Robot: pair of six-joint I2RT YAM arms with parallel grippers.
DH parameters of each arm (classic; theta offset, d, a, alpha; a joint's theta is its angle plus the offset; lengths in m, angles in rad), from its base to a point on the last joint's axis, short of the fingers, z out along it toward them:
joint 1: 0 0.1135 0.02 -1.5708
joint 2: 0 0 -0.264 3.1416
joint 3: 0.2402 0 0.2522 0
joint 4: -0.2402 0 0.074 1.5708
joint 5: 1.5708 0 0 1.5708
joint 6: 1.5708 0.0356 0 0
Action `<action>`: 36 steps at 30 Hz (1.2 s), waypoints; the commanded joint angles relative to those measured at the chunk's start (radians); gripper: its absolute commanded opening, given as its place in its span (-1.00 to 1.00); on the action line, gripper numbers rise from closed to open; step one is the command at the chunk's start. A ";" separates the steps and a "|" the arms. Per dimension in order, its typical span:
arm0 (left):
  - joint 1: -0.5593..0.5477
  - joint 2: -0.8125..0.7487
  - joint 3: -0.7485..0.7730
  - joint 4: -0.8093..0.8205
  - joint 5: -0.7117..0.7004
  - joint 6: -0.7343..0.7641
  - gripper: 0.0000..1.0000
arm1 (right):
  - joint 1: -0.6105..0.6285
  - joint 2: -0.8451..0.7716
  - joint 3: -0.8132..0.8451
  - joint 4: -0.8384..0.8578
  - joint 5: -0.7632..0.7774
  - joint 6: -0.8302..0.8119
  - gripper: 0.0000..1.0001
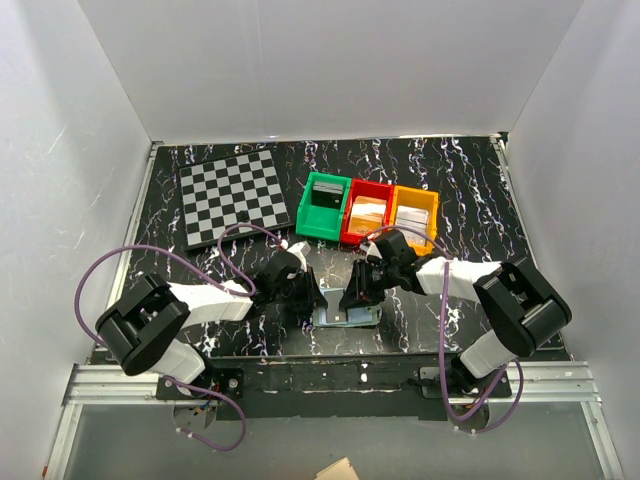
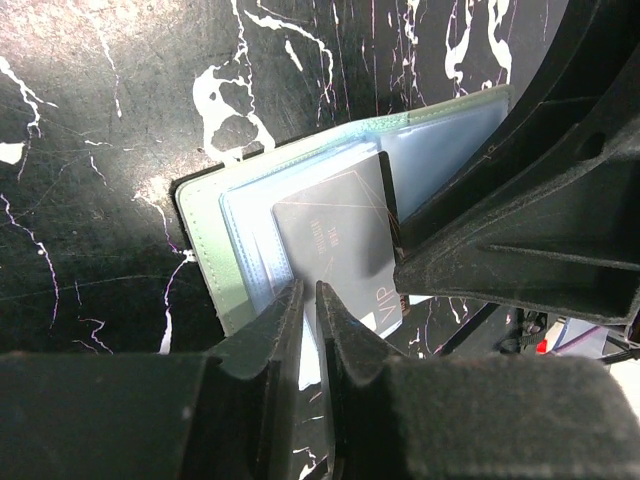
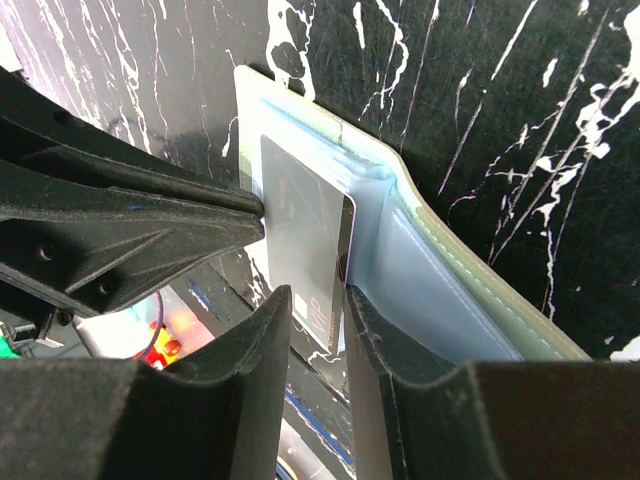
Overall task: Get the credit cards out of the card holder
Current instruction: Remove the credit card from the card holder.
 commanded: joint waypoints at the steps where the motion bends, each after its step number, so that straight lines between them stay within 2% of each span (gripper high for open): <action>1: -0.001 0.039 -0.025 -0.045 -0.022 0.010 -0.79 | -0.003 -0.017 -0.019 0.078 -0.043 0.018 -0.30; 16: -0.003 0.070 -0.033 -0.030 -0.014 0.008 -0.99 | -0.026 -0.046 -0.060 0.154 -0.079 0.048 -0.30; 36: -0.014 0.088 -0.037 -0.010 -0.003 0.002 -1.00 | -0.029 -0.034 -0.060 0.199 -0.114 0.067 -0.38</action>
